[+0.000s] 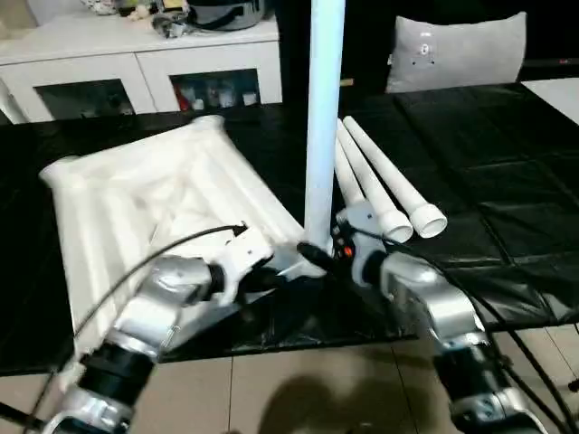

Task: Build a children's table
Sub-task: Rotate leg to tighten

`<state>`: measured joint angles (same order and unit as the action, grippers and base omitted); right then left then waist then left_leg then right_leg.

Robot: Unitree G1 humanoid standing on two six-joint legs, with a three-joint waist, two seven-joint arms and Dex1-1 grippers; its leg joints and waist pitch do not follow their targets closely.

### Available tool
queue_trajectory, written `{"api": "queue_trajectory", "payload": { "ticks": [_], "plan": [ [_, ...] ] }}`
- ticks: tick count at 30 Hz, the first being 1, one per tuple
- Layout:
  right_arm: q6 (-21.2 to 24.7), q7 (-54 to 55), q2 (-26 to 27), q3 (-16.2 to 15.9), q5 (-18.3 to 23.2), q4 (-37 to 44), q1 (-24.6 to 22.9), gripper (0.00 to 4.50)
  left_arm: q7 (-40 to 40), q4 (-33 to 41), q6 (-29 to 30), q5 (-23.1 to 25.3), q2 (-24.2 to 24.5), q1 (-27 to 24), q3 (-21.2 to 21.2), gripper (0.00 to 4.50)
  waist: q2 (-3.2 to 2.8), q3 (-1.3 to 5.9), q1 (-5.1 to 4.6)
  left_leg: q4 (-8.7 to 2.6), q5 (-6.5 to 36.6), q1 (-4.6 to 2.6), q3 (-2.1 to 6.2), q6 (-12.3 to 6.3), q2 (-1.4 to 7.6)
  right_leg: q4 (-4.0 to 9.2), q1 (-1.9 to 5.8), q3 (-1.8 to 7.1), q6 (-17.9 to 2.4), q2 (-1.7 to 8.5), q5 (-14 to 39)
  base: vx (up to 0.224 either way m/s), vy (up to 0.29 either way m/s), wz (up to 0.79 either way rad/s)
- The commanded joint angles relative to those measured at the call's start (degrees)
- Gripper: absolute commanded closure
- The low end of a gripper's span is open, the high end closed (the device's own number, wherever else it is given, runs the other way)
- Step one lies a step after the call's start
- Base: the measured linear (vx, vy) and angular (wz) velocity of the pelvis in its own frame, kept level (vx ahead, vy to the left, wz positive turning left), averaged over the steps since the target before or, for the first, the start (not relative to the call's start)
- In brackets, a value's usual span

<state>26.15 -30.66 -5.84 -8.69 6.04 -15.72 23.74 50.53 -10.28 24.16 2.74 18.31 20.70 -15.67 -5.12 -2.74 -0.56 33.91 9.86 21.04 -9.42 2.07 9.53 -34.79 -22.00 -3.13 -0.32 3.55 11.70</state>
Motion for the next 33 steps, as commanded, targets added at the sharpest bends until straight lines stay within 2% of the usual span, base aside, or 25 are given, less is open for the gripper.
{"api": "queue_trajectory", "payload": {
  "ticks": [1,3,4,5,6,7,9,10,11,12,13,14,16,17,20,21,23,24,27,29,30,31,32,33],
  "plan": [
    [1.1,-1.7,3.0,-3.0,1.4,-1.1,0.7,1.29,0.8,4.0,-0.6,-1.3,-3.5,0.4,-3.6,4.5,0.82,2.53,0.55,-4.54,24.2,-0.63,1.88,0.8,2.67,6.21,0.98,2.63,-7.6,4.84,29.5,0.0,0.0,0.0],
    [1.5,-1.8,3.0,-2.9,0.8,-0.7,0.3,1.15,0.0,4.5,0.2,-0.8,-3.5,0.3,-3.9,4.5,0.89,2.53,0.84,-4.6,23.0,-0.55,1.73,0.4,2.78,6.16,0.99,2.73,-7.7,4.72,28.0,0.0,0.0,0.0],
    [1.6,-1.9,2.8,-3.0,0.5,-0.6,0.2,1.09,-0.3,4.6,0.3,-0.5,-3.3,0.4,-4.0,4.5,0.82,2.69,1.03,-4.75,22.2,-0.43,1.78,0.34,2.96,5.81,1.12,2.75,-8.2,4.61,25.8,0.0,0.0,0.0],
    [1.3,-1.9,2.0,-3.6,-0.2,-0.5,-0.2,0.79,-0.7,5.2,1.0,0.1,-2.5,0.6,-4.0,4.5,0.83,2.82,1.38,-4.73,21.5,-0.64,1.57,0.36,3.09,5.62,0.98,2.9,-8.9,4.48,23.0,0.0,0.0,0.0],
    [1.3,-1.9,2.0,-3.6,-0.2,-0.5,-0.2,0.79,-0.7,5.2,1.0,0.1,-2.5,0.6,-4.0,4.5,0.81,2.84,1.44,-4.7,21.0,-0.62,1.48,0.32,3.07,5.5,1.03,2.96,-9.4,4.51,21.8,0.0,0.0,0.0],
    [0.8,-2.3,0.9,-3.2,-0.1,-0.1,-0.8,0.71,-0.4,4.7,0.8,0.4,-1.3,1.0,-3.6,4.5,0.61,2.99,1.69,-4.62,19.4,-0.4,1.41,0.08,3.02,5.31,1.33,2.99,-10.0,4.55,19.2,0.0,0.0,0.0],
    [-0.8,-3.4,-0.5,-3.2,-0.1,0.9,-1.7,0.48,0.1,4.3,0.8,0.9,-0.1,1.4,-3.6,4.5,0.77,3.1,2.18,-4.5,17.2,-0.19,1.28,-0.47,3.02,5.09,1.65,2.99,-10.5,4.6,16.4,0.0,0.0,0.0],
    [-1.1,-4.3,-1.3,-3.1,0.2,1.7,-2.3,0.35,0.5,4.1,0.5,1.1,0.5,1.7,-3.6,4.5,0.74,3.21,2.7,-4.38,15.8,-0.29,1.18,-0.8,3.1,4.96,1.67,3.05,-10.5,4.59,15.1,0.0,0.0,0.0],
    [-1.3,-4.9,-1.8,-3.1,0.4,2.3,-2.7,0.26,0.7,4.0,0.3,1.2,0.8,1.8,-3.6,4.5,0.85,3.18,2.83,-4.32,15.3,-0.26,1.1,-1.02,3.05,5.01,1.71,3.06,-10.5,4.58,14.7,0.0,0.0,0.0],
    [-2.8,-8.0,-3.7,-3.4,1.1,4.4,-4.1,0.21,1.8,3.2,-0.8,1.5,1.8,2.3,-3.7,4.5,0.9,3.34,3.21,-4.19,13.2,0.0,1.1,-1.68,3.0,4.82,2.11,2.99,-10.6,4.59,12.9,0.0,0.0,0.0],
    [-2.8,-8.0,-3.7,-3.4,1.1,4.4,-4.1,0.15,1.8,3.2,-0.8,1.5,1.8,2.3,-3.7,4.5,0.91,3.42,3.36,-4.08,12.6,0.03,1.09,-1.86,3.06,4.67,2.16,3.03,-10.5,4.62,12.1,0.0,0.0,0.0],
    [-2.8,-10.3,-5.5,-2.5,2.0,6.2,-5.3,0.15,3.3,2.0,-2.4,1.6,3.0,3.0,-3.9,4.5,0.62,3.44,3.43,-4.04,11.9,0.06,1.1,-2.01,3.04,4.57,2.21,3.04,-10.7,4.62,11.2,0.0,0.0,0.0],
    [-3.1,-11.8,-6.8,-1.8,2.6,7.1,-6.0,0.07,4.6,1.4,-3.5,1.4,3.9,3.4,-4.1,4.5,0.74,3.62,3.84,-3.89,10.1,0.16,1.06,-2.69,3.01,4.3,2.29,2.88,-11.2,4.41,8.5,0.0,0.0,0.0],
    [-3.4,-14.3,-9.2,-1.0,3.3,8.3,-6.8,0.07,7.4,0.7,-5.4,0.6,5.1,3.7,-4.7,4.5,0.52,3.61,4.02,-3.89,10.0,0.11,1.15,-2.7,3.02,4.38,2.36,2.84,-11.1,4.43,8.5,0.0,0.0,0.0],
    [-4.4,-17.6,-12.1,-0.5,4.0,9.1,-7.5,0.07,10.5,0.2,-8.0,0.1,6.9,3.8,-5.5,4.5,0.54,3.6,4.04,-3.91,11.2,0.08,1.12,-2.65,3.19,4.3,2.34,2.74,-11.7,4.4,8.7,0.0,0.0,0.0],
    [-6.2,-20.7,-14.9,-0.2,4.6,9.8,-8.0,0.07,13.2,-0.2,-9.5,-0.4,8.3,3.8,-6.1,4.5,0.47,3.52,4.13,-3.94,11.9,0.04,1.13,-2.58,3.23,4.36,2.26,2.71,-11.9,4.47,9.5,0.0,0.0,0.0],
    [-6.5,-21.6,-15.6,0.0,4.9,9.9,-8.1,0.07,13.9,-0.5,-9.9,-0.5,8.6,3.8,-6.2,4.5,0.53,3.49,4.18,-3.94,12.3,0.0,1.05,-2.48,3.2,4.3,2.28,2.74,-12.1,4.41,9.9,0.0,0.0,0.0],
    [-6.2,-24.8,-18.0,0.1,5.8,10.5,-8.1,0.07,16.4,-1.2,-12.3,-1.2,9.4,4.0,-6.7,4.5,0.71,3.41,4.23,-3.89,12.7,0.01,1.03,-2.77,3.16,4.57,2.34,2.7,-12.2,4.52,11.0,0.0,0.0,0.0],
    [-5.9,-27.2,-19.9,-0.2,6.1,10.9,-8.0,0.07,18.8,-1.8,-14.7,-1.6,10.2,4.1,-7.2,4.5,0.63,3.39,4.4,-3.89,12.8,0.02,1.03,-2.93,3.26,4.58,2.3,2.7,-12.0,4.51,12.3,0.0,0.0,0.0],
    [-5.8,-30.0,-21.6,-0.8,6.7,11.3,-7.6,0.07,22.0,-2.5,-17.1,-1.9,11.2,4.4,-8.3,4.5,0.74,3.44,4.44,-3.83,12.6,0.01,1.0,-2.96,3.29,4.48,2.27,2.71,-12.3,4.52,11.9,0.0,0.0,0.0],
    [-5.3,-32.2,-22.3,-1.3,7.7,11.9,-7.5,0.07,23.8,-2.8,-18.1,-2.0,11.8,4.6,-8.8,4.5,1.1,3.49,4.59,-3.76,12.2,0.03,0.92,-3.27,3.26,4.51,2.34,2.69,-12.1,4.47,12.0,0.0,0.0,0.0],
    [-5.1,-33.2,-22.7,-1.6,8.2,12.1,-7.5,0.07,24.5,-2.9,-18.6,-2.2,12.1,4.7,-9.1,4.5,0.9,3.53,4.84,-3.72,11.8,-0.01,0.94,-3.55,3.37,4.34,2.34,2.7,-12.2,4.53,11.6,0.0,0.0,0.0],
    [-5.2,-33.9,-22.9,-1.8,8.4,12.1,-7.4,0.24,25.1,-2.9,-19.0,-2.4,12.3,4.7,-9.2,4.5,1.28,3.53,4.82,-3.73,11.4,0.09,0.88,-3.71,3.44,4.32,2.37,2.74,-12.2,4.57,11.2,0.0,0.0,0.0],
    [-4.9,-35.2,-23.1,-2.4,8.9,12.3,-7.4,0.24,26.0,-2.8,-19.5,-2.7,12.6,4.7,-9.4,4.5,1.25,3.55,5.03,-3.69,11.1,0.04,0.87,-3.9,3.47,4.2,2.24,2.66,-12.5,4.55,11.1,0.0,0.0,0.0]
  ]
}}
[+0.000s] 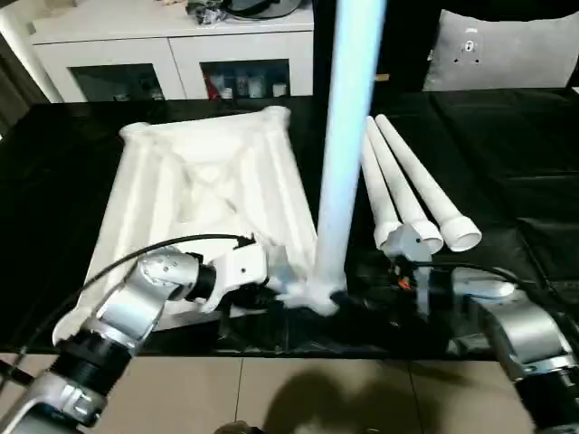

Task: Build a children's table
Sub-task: Rotate leg to tighten

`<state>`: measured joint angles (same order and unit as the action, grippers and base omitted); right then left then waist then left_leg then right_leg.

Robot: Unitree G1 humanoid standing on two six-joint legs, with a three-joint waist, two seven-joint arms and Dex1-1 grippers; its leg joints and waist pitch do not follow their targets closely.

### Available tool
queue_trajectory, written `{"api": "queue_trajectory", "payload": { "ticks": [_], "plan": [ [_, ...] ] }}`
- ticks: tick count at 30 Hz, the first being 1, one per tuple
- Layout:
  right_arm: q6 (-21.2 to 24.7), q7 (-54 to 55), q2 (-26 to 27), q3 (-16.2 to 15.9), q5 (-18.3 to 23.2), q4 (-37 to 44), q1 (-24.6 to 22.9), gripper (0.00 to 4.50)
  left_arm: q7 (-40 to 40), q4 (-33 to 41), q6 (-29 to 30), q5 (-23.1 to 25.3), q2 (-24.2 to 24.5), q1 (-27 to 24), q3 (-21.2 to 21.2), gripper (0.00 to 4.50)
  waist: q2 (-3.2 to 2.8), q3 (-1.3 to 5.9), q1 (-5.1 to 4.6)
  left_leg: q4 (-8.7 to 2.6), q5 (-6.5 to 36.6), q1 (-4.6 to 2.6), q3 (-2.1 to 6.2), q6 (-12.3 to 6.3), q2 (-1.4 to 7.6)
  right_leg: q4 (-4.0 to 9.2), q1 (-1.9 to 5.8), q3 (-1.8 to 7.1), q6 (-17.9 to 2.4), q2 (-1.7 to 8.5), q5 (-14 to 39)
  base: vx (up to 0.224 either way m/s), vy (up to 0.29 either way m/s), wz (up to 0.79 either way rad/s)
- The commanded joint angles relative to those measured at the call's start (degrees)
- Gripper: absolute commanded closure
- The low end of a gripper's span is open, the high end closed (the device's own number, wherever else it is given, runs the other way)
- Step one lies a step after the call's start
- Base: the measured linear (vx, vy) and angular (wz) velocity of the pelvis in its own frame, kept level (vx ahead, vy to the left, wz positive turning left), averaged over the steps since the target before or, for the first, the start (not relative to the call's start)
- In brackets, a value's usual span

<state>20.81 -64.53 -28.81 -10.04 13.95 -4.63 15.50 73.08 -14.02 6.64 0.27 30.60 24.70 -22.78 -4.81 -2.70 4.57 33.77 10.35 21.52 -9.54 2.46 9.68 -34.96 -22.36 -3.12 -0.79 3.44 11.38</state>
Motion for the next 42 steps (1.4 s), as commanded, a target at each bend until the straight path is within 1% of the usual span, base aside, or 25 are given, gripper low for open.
{"api": "queue_trajectory", "payload": {
  "ticks": [1,2,3,4,10,12,15,16,24,26,27,28,29,30,31,32,33,34,35,36,38,39,40,41,42],
  "plan": [
    [0.5,-1.8,-0.2,-1.4,1.1,1.3,0.9,0.24,3.8,1.1,-2.1,-0.3,0.5,0.7,-2.4,4.5,0.82,3.54,0.13,-3.48,10.2,-0.49,0.97,-4.36,3.37,4.32,2.53,2.67,-12.2,4.7,11.2,0.0,0.0,0.0],
    [0.4,-2.3,-0.2,-1.8,1.2,1.3,0.9,0.37,4.3,1.2,-2.4,-0.4,0.6,0.7,-2.5,4.5,0.79,3.54,0.31,-3.48,10.1,-0.53,0.92,-4.29,3.39,4.33,2.45,2.67,-12.3,4.67,11.2,0.0,0.0,0.0],
    [0.7,-2.9,-0.2,-2.3,1.4,1.3,1.0,0.52,4.7,1.2,-2.7,-0.5,0.6,0.7,-2.5,4.5,1.09,3.53,0.35,-3.51,10.1,-0.56,0.87,-4.28,3.42,4.36,2.46,2.69,-12.3,4.69,11.2,0.0,0.0,0.0],
    [0.5,-3.0,0.0,-2.7,1.2,1.3,1.2,0.58,4.9,1.2,-3.0,-0.5,0.6,0.7,-2.5,4.5,0.91,3.52,0.56,-3.53,10.3,-0.61,0.91,-4.11,3.46,4.32,2.42,2.69,-12.3,4.74,11.8,0.0,0.0,0.0],
    [0.9,-4.0,1.5,-4.0,1.5,0.1,2.1,1.07,5.8,0.1,-4.9,-0.5,0.8,0.9,-2.9,4.5,0.9,3.53,0.53,-3.58,11.0,-0.59,0.95,-3.17,3.36,4.36,2.41,2.7,-11.8,4.74,13.2,0.0,0.0,0.0],
    [1.1,-4.0,2.0,-4.3,1.5,-0.4,2.3,1.37,6.0,0.0,-5.0,-0.3,0.8,0.9,-3.0,4.5,0.95,3.58,0.57,-3.52,10.5,-0.55,0.91,-3.23,3.35,4.29,2.44,2.74,-11.8,4.75,12.5,0.0,0.0,0.0],
    [1.3,-4.0,2.2,-4.8,1.8,-0.7,2.5,1.52,6.1,0.0,-5.2,-0.1,0.8,1.0,-3.2,4.5,0.88,3.61,0.61,-3.52,10.0,-0.49,0.93,-3.36,3.37,4.19,2.46,2.67,-11.9,4.69,11.7,0.0,0.0,0.0],
    [1.2,-4.0,2.4,-5.2,1.8,-0.8,2.5,1.7,6.2,0.1,-5.1,-0.1,0.8,0.9,-3.2,4.5,0.89,3.63,0.63,-3.49,10.1,-0.54,0.92,-3.32,3.36,4.21,2.46,2.68,-12.0,4.73,11.7,0.0,0.0,0.0],
    [1.3,-3.8,2.6,-5.5,1.5,-0.5,1.9,1.88,5.5,0.5,-3.8,-0.3,0.8,0.6,-2.9,4.5,0.91,3.62,0.63,-3.46,9.7,-0.51,0.9,-3.21,3.32,4.16,2.48,2.66,-11.9,4.68,11.6,0.0,0.0,0.0],
    [1.6,-0.7,4.1,-5.1,0.6,-0.8,1.4,1.9,3.5,1.5,-1.0,-1.0,0.2,-0.3,-1.5,4.5,0.96,3.58,0.56,-3.49,10.1,-0.49,0.87,-3.07,3.32,4.18,2.49,2.67,-11.9,4.72,12.2,0.0,0.0,0.0],
    [2.0,2.4,5.6,-4.6,-0.2,-1.4,1.5,1.9,1.4,2.4,1.5,-1.7,-0.7,-1.1,-0.4,4.5,0.87,3.57,0.48,-3.55,10.1,-0.49,0.91,-2.89,3.29,4.23,2.47,2.64,-11.9,4.7,12.5,0.0,0.0,0.0],
    [2.0,2.4,5.6,-4.6,-0.2,-1.4,1.5,1.9,1.4,2.4,1.5,-1.7,-0.7,-1.1,-0.4,4.5,0.88,3.41,0.34,-3.63,10.8,-0.52,0.92,-2.46,3.24,4.38,2.35,2.65,-11.8,4.73,13.6,0.0,0.0,0.0],
    [4.3,11.4,10.3,-2.6,-1.3,-3.4,2.7,1.9,-5.6,4.3,8.2,-2.1,-4.2,-2.3,1.9,4.5,0.67,3.37,0.08,-3.68,11.4,-0.57,0.88,-2.03,3.26,4.29,2.35,2.68,-11.9,4.68,14.3,0.0,0.0,0.0],
    [4.4,11.7,10.4,-2.6,-1.3,-3.5,2.7,1.9,-5.9,4.3,8.4,-2.1,-4.4,-2.4,1.9,4.5,0.71,2.99,-0.43,-3.99,13.2,-0.53,0.98,-1.2,3.14,4.63,2.25,2.54,-11.6,4.71,17.2,0.0,0.0,0.0],
    [5.2,14.9,12.2,-1.9,-1.7,-4.3,3.2,1.91,-8.4,4.9,10.7,-2.1,-5.6,-2.7,2.6,4.5,0.85,3.0,-0.87,-3.93,15.2,-0.97,1.12,-0.08,2.95,4.9,2.15,2.53,-10.6,4.76,21.3,0.0,0.0,0.0],
    [6.1,18.3,14.1,-1.4,-2.3,-5.4,3.9,1.91,-11.1,5.4,12.6,-1.9,-7.2,-2.9,3.2,4.5,0.69,2.82,-1.71,-4.19,16.0,-0.55,1.37,0.52,2.85,4.98,2.51,2.42,-9.8,4.75,23.3,0.0,0.0,0.0],
    [6.7,22.9,16.9,-0.6,-3.1,-7.3,5.1,1.91,-14.6,6.4,15.4,-1.8,-9.7,-3.1,4.1,4.5,0.5,2.77,-1.98,-4.33,16.3,-0.49,1.47,0.85,2.86,5.01,2.43,2.34,-9.5,4.7,23.8,0.0,0.0,0.0],
    [7.2,25.9,18.7,-0.1,-3.6,-8.6,5.9,1.91,-16.9,7.0,17.2,-1.7,-11.4,-3.2,4.6,4.5,0.75,2.86,-2.59,-4.17,17.6,-0.8,1.45,1.05,2.74,5.47,2.16,2.3,-8.9,4.69,24.9,0.0,0.0,0.0],
    [7.2,25.9,18.7,-0.1,-3.6,-8.6,5.9,1.91,-16.9,7.0,17.2,-1.7,-11.4,-3.2,4.6,4.5,0.77,3.01,-2.85,-4.09,17.3,-0.82,1.49,1.09,2.76,5.28,2.33,2.4,-9.0,4.79,24.3,0.0,0.0,0.0],
    [7.5,29.8,21.0,0.6,-4.1,-10.5,7.0,1.91,-19.5,7.5,18.6,-1.4,-13.2,-3.1,5.1,4.5,0.77,2.95,-3.04,-4.12,16.8,-0.63,1.44,0.64,2.71,5.41,2.29,2.46,-9.0,4.72,23.7,0.0,0.0,0.0],
    [6.6,34.6,23.7,1.5,-4.9,-13.1,8.5,1.91,-22.8,7.7,19.7,-0.4,-15.5,-2.9,5.4,4.5,0.78,3.1,-3.25,-3.89,15.9,-0.71,1.3,0.03,2.6,5.52,2.16,2.55,-9.1,4.62,22.6,0.0,0.0,0.0],
    [6.3,36.4,24.5,1.9,-5.3,-14.0,9.0,1.91,-23.9,7.5,19.8,0.2,-16.1,-2.7,5.4,4.5,0.83,3.16,-3.2,-3.74,15.1,-0.85,1.13,-0.35,2.6,5.56,1.92,2.64,-9.4,4.5,21.3,0.0,0.0,0.0],
    [5.5,40.5,26.2,2.7,-6.1,-15.9,10.1,1.91,-26.3,7.3,20.0,1.5,-17.5,-2.3,5.4,4.5,0.75,3.2,-3.24,-3.77,14.3,-0.68,1.13,-0.5,2.62,5.37,2.09,2.59,-9.7,4.5,20.0,0.0,0.0,0.0],
    [5.4,40.6,26.3,2.8,-6.2,-16.0,10.2,1.91,-26.6,7.2,20.0,1.5,-17.7,-2.3,5.5,4.5,0.66,3.25,-3.17,-3.82,13.8,-0.62,1.19,-0.47,2.68,5.28,2.17,2.5,-9.8,4.45,18.8,0.0,0.0,0.0],
    [4.6,41.6,26.6,2.8,-6.6,-16.7,10.5,1.91,-27.7,6.7,20.0,1.9,-18.5,-2.0,5.6,4.5,1.5,3.33,-3.13,-3.83,13.3,-0.5,1.11,-0.69,2.73,5.31,2.33,2.48,-9.8,4.46,18.0,0.0,0.0,0.0]
  ]
}}
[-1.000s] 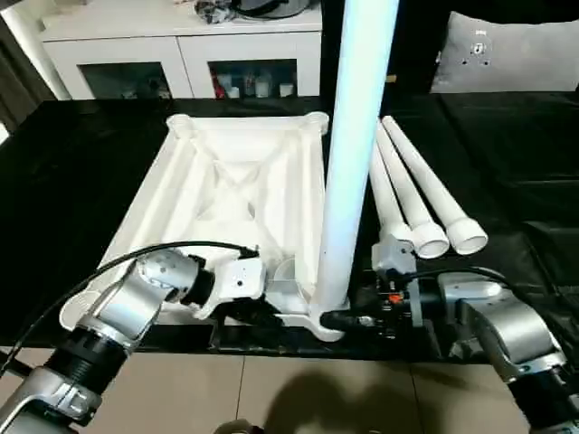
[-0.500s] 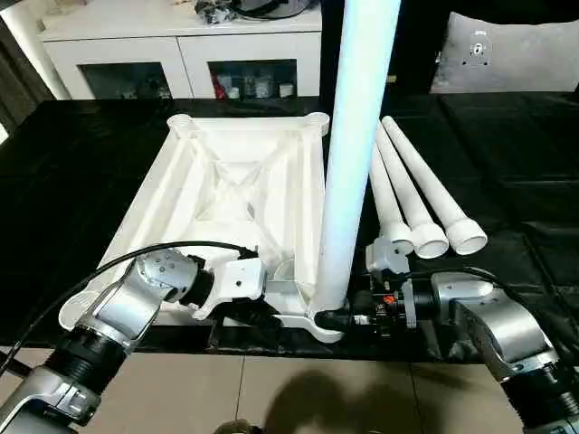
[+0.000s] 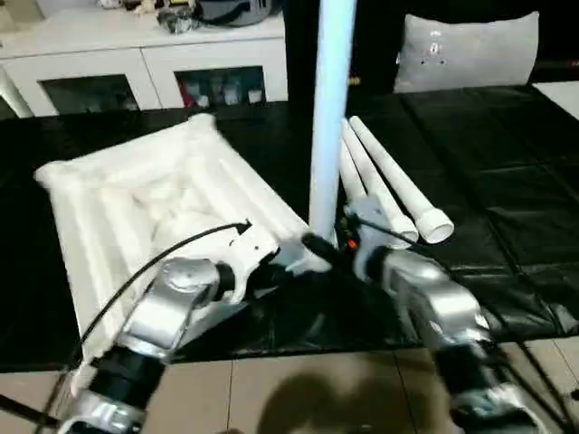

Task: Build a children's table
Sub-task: Rotate leg to tighten

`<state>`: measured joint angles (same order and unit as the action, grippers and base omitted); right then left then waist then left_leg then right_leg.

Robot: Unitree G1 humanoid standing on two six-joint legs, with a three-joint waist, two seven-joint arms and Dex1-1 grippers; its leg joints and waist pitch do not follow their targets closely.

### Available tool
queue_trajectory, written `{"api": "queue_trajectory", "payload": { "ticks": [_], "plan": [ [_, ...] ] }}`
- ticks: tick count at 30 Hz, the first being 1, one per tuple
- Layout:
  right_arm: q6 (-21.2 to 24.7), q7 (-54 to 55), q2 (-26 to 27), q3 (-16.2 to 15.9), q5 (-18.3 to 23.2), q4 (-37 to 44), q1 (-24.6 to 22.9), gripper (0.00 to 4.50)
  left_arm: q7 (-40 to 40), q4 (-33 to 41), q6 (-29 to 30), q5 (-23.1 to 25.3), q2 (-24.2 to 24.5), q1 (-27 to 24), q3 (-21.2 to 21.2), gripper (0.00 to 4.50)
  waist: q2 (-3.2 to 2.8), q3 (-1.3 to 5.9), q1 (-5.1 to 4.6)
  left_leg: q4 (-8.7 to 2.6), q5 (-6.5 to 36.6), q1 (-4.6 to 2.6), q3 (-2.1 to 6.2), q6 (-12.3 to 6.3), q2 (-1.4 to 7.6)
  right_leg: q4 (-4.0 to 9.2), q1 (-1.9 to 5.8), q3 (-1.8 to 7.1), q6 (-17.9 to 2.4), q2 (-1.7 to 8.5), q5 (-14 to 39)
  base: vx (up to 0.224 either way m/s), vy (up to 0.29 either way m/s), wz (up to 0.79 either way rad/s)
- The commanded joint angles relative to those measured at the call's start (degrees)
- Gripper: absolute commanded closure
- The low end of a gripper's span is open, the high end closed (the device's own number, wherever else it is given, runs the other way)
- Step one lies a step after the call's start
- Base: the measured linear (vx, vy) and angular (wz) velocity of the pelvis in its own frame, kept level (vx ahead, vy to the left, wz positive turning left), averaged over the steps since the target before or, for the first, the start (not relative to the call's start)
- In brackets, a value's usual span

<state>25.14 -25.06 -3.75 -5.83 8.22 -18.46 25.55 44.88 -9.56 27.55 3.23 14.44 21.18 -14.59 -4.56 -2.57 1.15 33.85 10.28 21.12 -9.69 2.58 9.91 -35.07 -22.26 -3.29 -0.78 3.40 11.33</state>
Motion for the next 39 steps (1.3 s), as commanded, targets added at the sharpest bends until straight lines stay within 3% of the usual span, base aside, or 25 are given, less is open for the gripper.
{"api": "queue_trajectory", "payload": {
  "ticks": [1,3,6,7,8,10,12,13,14,17,20,24,25,27,31,33,39],
  "plan": [
    [-0.4,2.8,1.7,-1.4,-1.7,-3.3,0.6,1.91,-0.8,2.0,-0.8,-0.7,-2.9,1.9,-2.5,4.5,0.59,3.35,0.59,-3.89,12.3,-0.17,1.3,-0.98,2.65,5.08,2.21,2.71,-10.1,4.59,15.9,0.0,0.0,0.0],
    [-0.9,2.8,1.7,-0.8,-1.7,-3.2,0.4,1.21,-2.3,1.7,-0.5,-0.3,-3.3,2.5,-2.4,4.5,0.69,3.5,0.89,-3.81,10.9,-0.08,1.23,-1.62,2.67,4.78,2.36,2.67,-10.7,4.5,12.0,0.0,0.0,0.0],
    [-0.8,2.5,1.3,0.4,-1.2,-2.0,-0.5,1.15,-3.6,1.2,-0.4,0.5,-3.1,3.1,-2.4,4.5,0.72,3.65,1.19,-3.66,9.5,0.07,1.19,-2.19,2.65,4.48,2.5,2.69,-11.2,4.55,9.2,0.0,0.0,0.0],
    [-1.0,2.4,0.8,0.5,-1.5,-1.4,-0.9,1.01,-3.7,0.9,-0.6,0.7,-2.9,3.3,-2.4,4.5,0.09,3.7,1.31,-3.58,9.1,0.04,1.21,-2.23,2.64,4.41,2.44,2.69,-11.3,4.58,8.5,0.0,0.0,0.0],
    [-1.3,1.6,-0.4,0.3,-1.6,0.4,-2.1,0.86,-4.1,0.2,-0.9,1.2,-2.3,3.6,-2.6,4.5,0.47,3.84,1.43,-3.37,8.3,0.11,1.08,-2.5,2.61,4.39,2.49,2.7,-11.5,4.5,6.9,0.0,0.0,0.0],
    [-1.2,0.6,-1.2,0.5,-1.0,2.5,-3.4,0.74,-4.6,-0.9,-1.3,1.8,-2.1,4.1,-2.5,4.5,0.51,4.05,2.07,-3.14,5.8,0.44,1.12,-3.43,2.63,3.91,2.64,2.61,-11.6,4.47,3.1,0.0,0.0,0.0],
    [-1.8,-0.1,-2.3,0.0,-1.3,4.9,-4.9,0.56,-5.2,-2.6,-2.2,2.5,-2.0,5.0,-2.1,4.5,0.56,3.87,2.44,-3.14,6.5,0.37,1.02,-3.82,2.64,4.17,2.48,2.6,-11.3,4.47,4.1,0.0,0.0,0.0],
    [-1.8,-0.1,-2.4,0.0,-1.3,5.1,-5.0,0.34,-5.2,-2.8,-2.3,2.6,-2.0,5.1,-2.1,4.5,-0.16,3.9,2.59,-3.17,6.9,0.21,1.12,-3.53,2.67,4.14,2.39,2.56,-11.1,4.5,4.8,0.0,0.0,0.0],
    [-1.8,-0.5,-2.8,-0.2,-1.3,6.2,-5.8,0.34,-5.5,-3.7,-2.8,3.0,-1.9,5.5,-2.1,4.5,0.3,3.66,2.53,-3.43,9.3,0.22,1.12,-2.82,2.66,4.61,2.46,2.52,-10.4,4.46,8.0,0.0,0.0,0.0],
    [-2.5,0.0,-3.5,0.4,-1.2,8.6,-7.4,0.04,-6.7,-6.9,-4.8,4.3,-1.6,7.3,-2.4,4.5,0.37,3.6,2.3,-3.58,11.1,0.2,1.21,-2.01,2.66,4.85,2.4,2.5,-9.6,4.54,11.3,0.0,0.0,0.0],
    [-3.7,1.3,-4.1,2.0,-1.3,10.9,-8.5,0.04,-8.4,-10.9,-7.0,4.5,-1.6,9.8,-2.2,4.5,0.49,3.53,2.29,-3.68,11.8,0.25,1.25,-1.62,2.56,5.25,2.26,2.49,-8.2,4.49,13.6,0.0,0.0,0.0],
    [-4.7,3.2,-3.9,4.2,-0.9,12.5,-8.6,0.04,-9.8,-15.6,-11.2,4.8,-1.9,12.6,-1.7,4.5,0.39,3.82,2.22,-3.49,10.2,0.31,1.25,-1.8,2.48,4.97,2.24,2.5,-8.5,4.44,10.7,0.0,0.0,0.0],
    [-5.3,3.9,-3.7,5.3,-0.4,13.3,-8.4,0.04,-11.3,-18.8,-14.6,5.2,-2.3,14.6,-1.2,4.5,0.24,3.89,2.3,-3.37,9.4,0.41,1.29,-2.1,2.42,4.78,2.31,2.47,-9.0,4.47,8.9,0.0,0.0,0.0],
    [-5.5,4.1,-3.6,5.3,-0.4,13.9,-8.5,0.0,-9.1,-19.7,-14.1,3.0,-2.9,15.9,0.0,3.95,0.34,4.18,2.41,-3.17,7.4,0.51,1.3,-2.69,2.46,4.25,2.6,2.43,-10.0,4.59,4.8,0.0,0.0,0.0],
    [-7.0,4.4,-3.3,4.9,-0.5,13.9,-8.6,0.0,-7.6,-18.2,-13.7,1.6,-2.8,15.8,0.1,3.64,0.44,4.3,2.56,-2.86,5.3,0.57,1.18,-4.18,2.58,3.85,2.59,2.38,-11.9,4.75,0.7,0.0,0.0,0.0],
    [-7.5,3.5,-3.8,4.3,-1.0,13.5,-8.3,0.0,-8.5,-17.8,-14.3,1.6,-2.5,15.0,0.3,3.49,0.49,4.1,2.63,-2.93,6.5,0.54,1.1,-4.52,2.64,3.99,2.6,2.3,-12.4,4.75,2.4,0.0,0.0,0.0],
    [-7.4,0.9,-4.2,3.5,-0.2,14.1,-8.5,0.0,-9.2,-13.3,-13.0,0.7,-1.4,11.9,2.1,3.09,0.8,3.77,2.43,-3.31,9.0,0.5,1.16,-3.45,2.83,4.42,2.5,2.35,-10.8,4.81,9.4,0.0,0.0,0.0]
  ]
}}
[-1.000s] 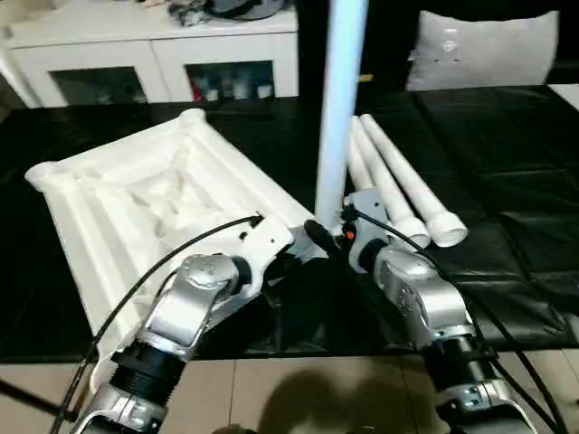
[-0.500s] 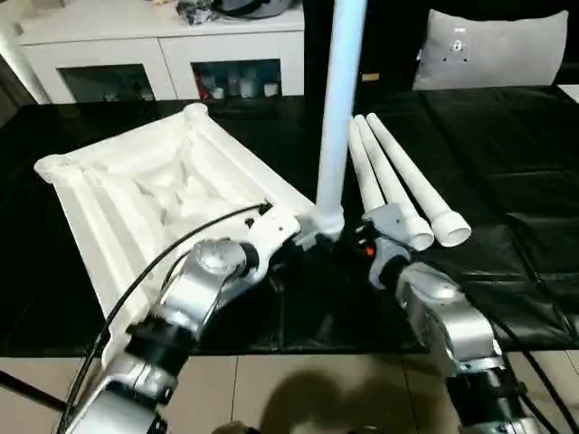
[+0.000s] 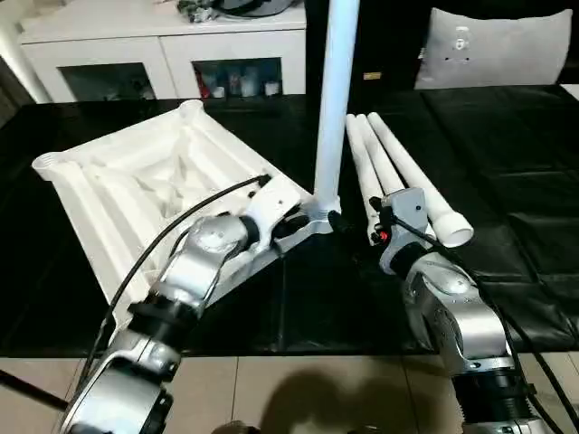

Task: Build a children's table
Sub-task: Rotate leg to tighten, then rotate table base

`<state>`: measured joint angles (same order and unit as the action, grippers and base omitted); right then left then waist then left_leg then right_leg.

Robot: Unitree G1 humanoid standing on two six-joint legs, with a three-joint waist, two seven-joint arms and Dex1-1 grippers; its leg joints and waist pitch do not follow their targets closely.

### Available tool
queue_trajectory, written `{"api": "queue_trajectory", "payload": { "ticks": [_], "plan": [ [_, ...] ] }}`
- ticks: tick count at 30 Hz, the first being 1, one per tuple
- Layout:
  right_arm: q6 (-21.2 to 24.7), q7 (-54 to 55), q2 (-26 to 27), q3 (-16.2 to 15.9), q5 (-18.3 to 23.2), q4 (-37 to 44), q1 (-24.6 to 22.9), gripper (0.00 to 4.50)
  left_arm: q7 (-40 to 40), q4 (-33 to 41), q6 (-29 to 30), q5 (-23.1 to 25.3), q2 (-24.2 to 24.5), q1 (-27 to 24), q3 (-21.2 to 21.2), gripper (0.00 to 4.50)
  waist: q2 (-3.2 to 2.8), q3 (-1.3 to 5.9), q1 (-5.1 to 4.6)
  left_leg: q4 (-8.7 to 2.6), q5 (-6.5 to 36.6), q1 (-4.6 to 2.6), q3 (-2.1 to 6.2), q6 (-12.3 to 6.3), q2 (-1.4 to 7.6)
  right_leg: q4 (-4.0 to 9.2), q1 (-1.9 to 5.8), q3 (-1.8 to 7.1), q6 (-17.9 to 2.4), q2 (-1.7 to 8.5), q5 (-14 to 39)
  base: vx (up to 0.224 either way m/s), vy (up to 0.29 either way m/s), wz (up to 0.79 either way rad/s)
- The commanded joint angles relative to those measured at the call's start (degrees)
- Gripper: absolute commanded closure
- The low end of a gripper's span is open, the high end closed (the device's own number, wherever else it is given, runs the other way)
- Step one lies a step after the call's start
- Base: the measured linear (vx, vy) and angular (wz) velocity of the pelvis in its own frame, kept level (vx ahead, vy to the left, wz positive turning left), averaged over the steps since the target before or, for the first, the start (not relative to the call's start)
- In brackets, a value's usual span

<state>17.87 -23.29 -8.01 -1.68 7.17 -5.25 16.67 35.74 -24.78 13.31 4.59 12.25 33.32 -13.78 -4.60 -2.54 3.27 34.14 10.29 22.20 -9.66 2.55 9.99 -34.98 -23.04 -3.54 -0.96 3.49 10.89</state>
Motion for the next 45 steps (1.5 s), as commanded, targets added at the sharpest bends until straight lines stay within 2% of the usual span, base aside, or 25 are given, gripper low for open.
{"api": "queue_trajectory", "payload": {
  "ticks": [1,2,4,6,8,9,10,11,12,13,14,15,16,19,20,22,24,25,27,28,30,31,36,41,45],
  "plan": [
    [0.1,-1.9,-0.1,-1.6,1.1,1.5,-0.1,0.0,0.1,5.5,3.4,-1.3,1.8,-2.0,2.5,3.09,0.91,3.77,0.3,-3.55,9.0,-0.63,1.05,-3.42,2.72,4.31,3.2,2.61,-10.6,4.65,9.9,0.0,0.0,0.0],
    [0.1,-2.0,-0.1,-1.6,1.1,1.6,-0.2,0.0,0.0,5.7,3.5,-1.3,1.9,-2.1,2.6,3.09,0.85,3.8,0.33,-3.58,8.7,-0.52,1.18,-3.42,2.86,4.1,3.35,2.62,-10.8,4.83,9.4,0.0,0.0,0.0],
    [0.2,-2.4,-0.2,-2.1,1.2,1.8,-0.4,0.0,-0.1,7.2,4.2,-1.3,2.7,-2.8,2.9,3.09,0.74,3.74,0.22,-3.57,8.8,-0.63,1.07,-3.57,2.74,4.3,3.01,2.58,-10.6,4.52,9.7,0.0,0.0,0.0],
    [0.5,-3.4,-0.4,-4.3,0.6,2.5,-1.4,0.0,-1.8,11.4,6.8,-0.6,5.5,-5.1,5.0,3.09,0.58,3.69,0.4,-3.73,9.3,-0.7,1.21,-3.17,2.89,4.22,2.96,2.59,-10.5,4.53,9.9,0.0,0.0,0.0],
    [0.7,-3.7,-0.4,-5.0,0.3,2.6,-1.7,0.0,-2.1,13.2,8.0,-0.4,6.7,-6.0,6.0,3.09,0.66,3.73,0.28,-3.75,9.1,-0.64,1.2,-2.97,2.88,3.94,3.01,2.58,-10.6,4.47,8.9,0.0,0.0,0.0],
    [1.4,-4.3,-0.4,-6.2,-0.4,2.4,-1.9,0.0,-3.0,16.1,10.6,0.7,9.3,-7.6,7.8,3.26,1.01,3.64,0.18,-3.76,9.3,-0.68,1.1,-3.05,2.76,4.14,2.88,2.55,-10.5,4.34,9.3,0.0,0.0,0.0],
    [1.5,-4.4,-0.4,-6.3,-0.5,2.3,-1.9,0.0,-3.3,16.5,11.0,1.0,9.7,-7.8,8.1,3.38,0.85,3.68,0.19,-3.85,9.1,-0.59,1.28,-2.86,2.87,3.85,3.08,2.57,-10.6,4.52,9.1,0.0,0.0,0.0],
    [1.6,-4.5,-0.4,-6.5,-0.7,2.2,-1.9,0.0,-3.5,16.9,11.5,1.3,10.2,-8.0,8.3,3.46,0.57,3.51,0.09,-3.85,10.0,-0.77,1.16,-2.8,2.78,4.19,2.69,2.58,-10.2,4.34,10.5,0.0,0.0,0.0],
    [2.1,-4.9,-0.4,-7.0,-0.8,1.9,-1.8,0.0,-4.0,17.6,12.6,2.3,11.5,-8.5,8.8,3.49,0.65,3.36,0.05,-3.94,11.0,-0.81,1.1,-2.5,2.73,4.43,2.64,2.64,-9.8,4.3,12.2,0.0,0.0,0.0],
    [2.2,-5.1,-0.5,-7.8,-1.4,1.2,-1.6,0.0,-5.3,17.7,13.6,4.0,13.5,-9.0,9.4,3.72,0.84,3.33,0.13,-4.06,11.8,-0.95,1.14,-2.14,2.74,4.54,2.55,2.66,-9.4,4.26,13.8,0.0,0.0,0.0],
    [2.3,-5.1,-0.6,-8.1,-1.6,1.0,-1.4,0.0,-5.6,17.7,13.9,4.5,14.1,-9.1,9.6,3.83,0.57,3.41,0.33,-4.06,12.1,-1.08,1.28,-1.82,2.82,4.4,2.47,2.68,-9.3,4.34,14.0,0.0,0.0,0.0],
    [2.9,-5.3,-0.7,-9.3,-2.3,-0.2,-0.8,0.0,-7.4,17.7,15.3,6.8,17.0,-9.7,10.2,3.89,0.44,3.37,0.26,-4.15,12.6,-1.06,1.34,-1.31,2.78,4.34,2.37,2.67,-9.0,4.22,14.1,0.0,0.0,0.0],
    [2.9,-5.3,-0.8,-9.5,-2.4,-0.4,-0.8,0.0,-7.6,17.7,15.5,7.0,17.3,-9.8,10.3,3.92,0.48,3.33,0.12,-4.22,12.9,-1.0,1.33,-1.22,2.75,4.42,2.39,2.69,-8.9,4.17,14.0,0.0,0.0,0.0],
    [3.5,-5.0,-0.4,-10.7,-3.2,-2.1,0.4,0.0,-10.0,16.7,17.1,9.2,21.1,-10.6,12.0,4.17,0.49,3.53,0.14,-4.1,11.6,-0.9,1.39,-0.86,2.61,3.98,2.49,2.72,-9.6,4.2,10.7,0.0,0.0,0.0],
    [4.0,-5.0,-0.3,-11.0,-3.3,-2.6,0.7,0.0,-10.8,16.3,17.3,10.1,22.3,-10.9,12.4,4.35,0.72,3.52,0.1,-4.09,11.5,-0.9,1.3,-1.0,2.58,4.09,2.48,2.74,-9.6,4.16,10.5,0.0,0.0,0.0],
    [5.5,-5.0,-0.3,-12.2,-4.6,-4.3,1.6,0.0,-10.4,15.8,18.3,11.9,25.5,-12.4,12.2,4.39,0.47,3.59,0.27,-4.04,11.1,-1.03,1.42,-0.91,2.64,3.92,2.46,2.73,-9.7,4.27,9.9,0.0,0.0,0.0],
    [5.7,-4.6,-0.2,-12.5,-5.0,-5.1,1.9,0.0,-10.3,16.0,19.2,12.3,26.3,-12.9,12.1,4.45,0.24,3.46,0.14,-4.17,12.3,-1.12,1.42,-0.46,2.7,3.97,2.31,2.74,-10.0,4.26,10.3,0.0,0.0,0.0],
    [5.3,-4.3,0.1,-12.6,-5.2,-6.1,2.4,0.0,-10.0,16.2,19.9,12.3,26.9,-13.5,12.1,4.45,0.1,3.49,0.29,-4.14,13.0,-1.33,1.37,-0.13,2.74,4.03,2.17,2.83,-10.1,4.34,10.7,0.0,0.0,0.0],
    [4.1,-3.1,0.8,-12.4,-5.8,-8.4,3.6,0.0,-9.2,16.7,21.8,12.3,28.0,-14.6,11.9,4.45,0.07,3.42,0.3,-4.27,13.6,-1.21,1.44,0.24,2.76,4.01,2.21,2.84,-10.3,4.35,10.6,0.0,0.0,0.0],
    [3.7,-2.5,1.2,-12.2,-5.9,-9.4,4.3,0.0,-8.6,16.8,22.4,12.3,28.5,-14.9,11.7,4.45,-0.25,3.47,0.34,-4.27,13.9,-1.23,1.46,0.43,2.75,3.95,2.17,2.84,-10.4,4.4,10.5,0.0,0.0,0.0],
    [3.2,-1.8,2.1,-11.8,-6.1,-11.4,5.8,0.0,-6.4,17.3,23.7,11.3,29.2,-15.6,11.1,4.45,-0.06,3.43,0.11,-4.35,14.9,-1.22,1.52,0.84,2.67,4.03,2.2,2.86,-10.6,4.47,11.0,0.0,0.0,0.0],
    [3.0,-1.7,2.3,-11.8,-6.1,-12.2,6.3,0.0,-5.4,17.6,24.3,10.7,29.2,-15.9,10.9,4.45,-0.2,3.45,0.19,-4.32,15.1,-1.34,1.52,1.03,2.66,4.03,2.22,2.89,-10.7,4.5,11.1,0.0,0.0,0.0],
    [1.6,-1.8,4.0,-12.3,-6.4,-16.9,8.8,0.0,4.3,21.9,28.7,8.7,32.0,-19.6,5.8,4.45,-0.43,3.56,0.1,-4.4,14.6,-1.29,1.6,1.07,2.82,3.6,2.22,2.89,-11.8,4.56,8.0,0.0,0.0,0.0],
    [-0.1,-1.7,5.2,-13.1,-7.2,-23.0,11.2,0.0,11.7,26.8,28.8,5.3,33.8,-21.9,2.8,4.45,-0.39,3.35,0.12,-4.42,16.4,-1.48,1.46,1.3,2.79,3.79,2.17,2.89,-12.5,4.52,9.3,0.0,0.0,0.0],
    [-1.1,-1.6,5.7,-13.0,-7.3,-25.6,12.3,0.0,15.6,29.0,27.8,2.2,33.5,-22.3,2.4,4.45,-0.12,3.22,0.03,-4.57,16.7,-1.46,1.41,1.59,2.75,3.89,2.22,2.94,-12.0,4.46,11.0,0.0,0.0,0.0]
  ]
}}
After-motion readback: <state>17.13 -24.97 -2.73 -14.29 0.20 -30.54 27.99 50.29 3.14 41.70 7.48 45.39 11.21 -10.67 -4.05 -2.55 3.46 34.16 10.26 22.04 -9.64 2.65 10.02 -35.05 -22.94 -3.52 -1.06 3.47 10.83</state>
